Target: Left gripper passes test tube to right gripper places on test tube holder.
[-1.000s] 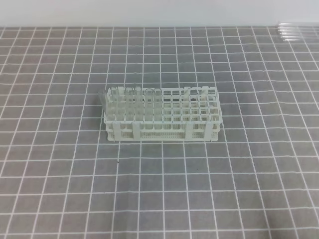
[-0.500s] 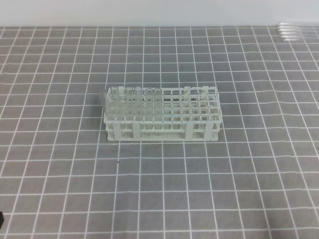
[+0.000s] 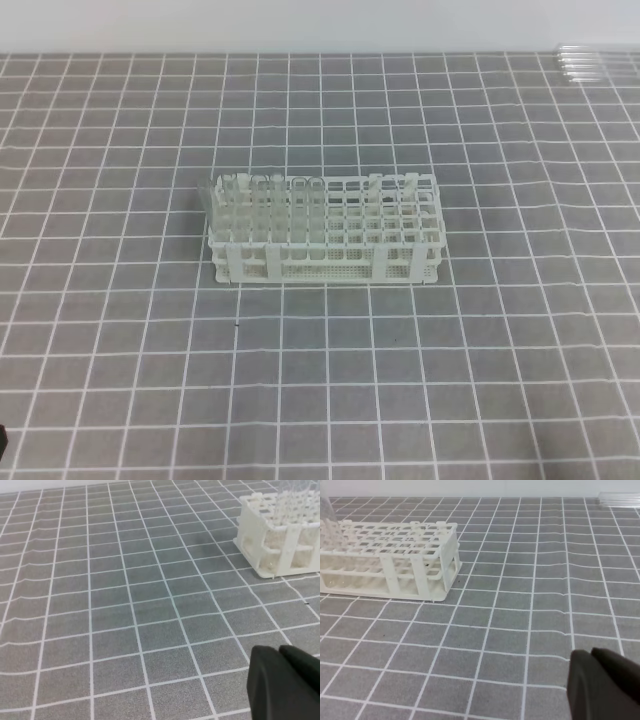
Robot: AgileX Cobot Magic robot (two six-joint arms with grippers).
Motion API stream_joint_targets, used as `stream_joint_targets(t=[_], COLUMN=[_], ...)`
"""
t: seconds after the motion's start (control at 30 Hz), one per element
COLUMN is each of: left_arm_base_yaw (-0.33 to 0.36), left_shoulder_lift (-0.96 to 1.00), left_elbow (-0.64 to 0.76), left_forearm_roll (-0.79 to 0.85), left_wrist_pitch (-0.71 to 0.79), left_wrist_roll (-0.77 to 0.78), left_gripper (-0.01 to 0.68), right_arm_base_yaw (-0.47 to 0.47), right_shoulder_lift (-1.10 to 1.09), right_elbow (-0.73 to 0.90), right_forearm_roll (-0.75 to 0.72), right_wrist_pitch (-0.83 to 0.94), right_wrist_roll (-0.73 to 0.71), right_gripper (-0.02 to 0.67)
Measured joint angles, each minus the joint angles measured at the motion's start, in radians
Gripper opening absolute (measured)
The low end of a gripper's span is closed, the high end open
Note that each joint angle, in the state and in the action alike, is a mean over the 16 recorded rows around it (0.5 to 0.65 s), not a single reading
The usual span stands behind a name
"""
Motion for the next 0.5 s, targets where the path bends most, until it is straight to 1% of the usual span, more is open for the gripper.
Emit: stream_joint_targets(t=[0.5], left_arm_base_yaw=[0.0], left_shoulder_lift=[-0.021], left_elbow=[0.009], left_forearm_roll=[0.006], left_wrist_pitch=[-0.015], left_wrist_roll=[-0.001], left_gripper=[-0.002], right_arm_base_yaw=[0.0], right_shoulder_lift=[0.0], right_elbow=[0.0], right_forearm_roll=[0.001], right_wrist_pitch=[0.0], right_wrist_roll=[0.0], right_gripper=[-0.013])
